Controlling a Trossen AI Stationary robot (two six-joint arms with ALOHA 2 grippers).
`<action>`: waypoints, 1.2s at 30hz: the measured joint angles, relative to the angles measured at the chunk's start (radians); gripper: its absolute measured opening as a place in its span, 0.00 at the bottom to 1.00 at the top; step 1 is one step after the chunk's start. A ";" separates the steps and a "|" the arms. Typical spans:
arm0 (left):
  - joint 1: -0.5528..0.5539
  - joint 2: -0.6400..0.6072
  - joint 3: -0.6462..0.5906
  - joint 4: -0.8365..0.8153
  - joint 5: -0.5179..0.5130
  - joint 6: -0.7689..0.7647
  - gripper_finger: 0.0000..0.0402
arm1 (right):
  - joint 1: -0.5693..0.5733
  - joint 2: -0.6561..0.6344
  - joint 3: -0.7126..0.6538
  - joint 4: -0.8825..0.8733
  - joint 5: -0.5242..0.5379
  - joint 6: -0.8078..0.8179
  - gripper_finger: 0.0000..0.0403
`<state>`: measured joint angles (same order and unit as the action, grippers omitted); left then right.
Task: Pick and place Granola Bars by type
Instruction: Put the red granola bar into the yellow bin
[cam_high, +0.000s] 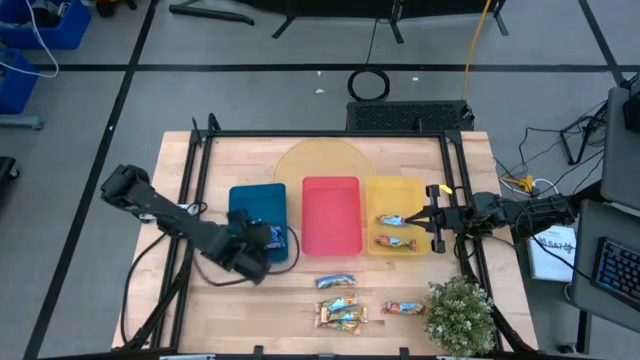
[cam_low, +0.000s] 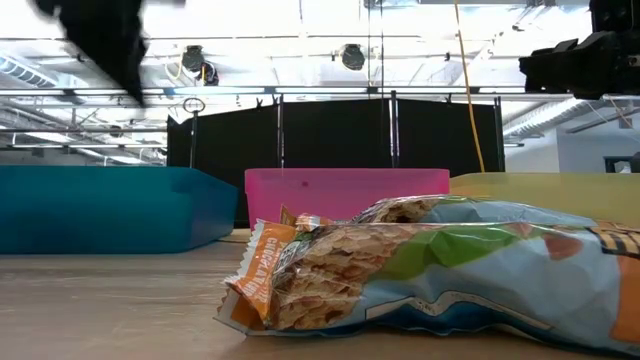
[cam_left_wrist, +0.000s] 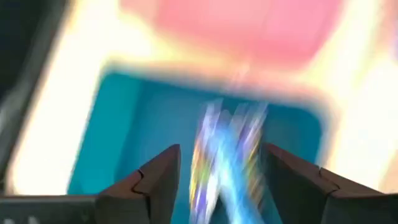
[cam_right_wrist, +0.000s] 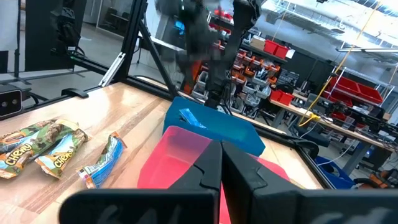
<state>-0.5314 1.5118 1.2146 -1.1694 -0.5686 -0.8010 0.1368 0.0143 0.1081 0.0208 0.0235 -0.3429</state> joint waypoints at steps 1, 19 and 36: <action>-0.025 -0.011 0.041 0.023 -0.069 0.040 0.58 | 0.000 0.000 0.000 0.000 0.000 -0.001 0.00; -0.058 -0.396 0.008 0.662 0.045 1.052 0.03 | 0.000 0.000 0.000 0.004 0.000 0.014 0.00; 0.281 -0.844 -1.076 1.712 0.418 0.972 0.01 | 0.000 0.000 0.000 0.013 0.001 0.028 0.00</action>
<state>-0.2502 0.6682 0.1391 0.5424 -0.1507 0.1713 0.1369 0.0143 0.1081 0.0341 0.0246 -0.3146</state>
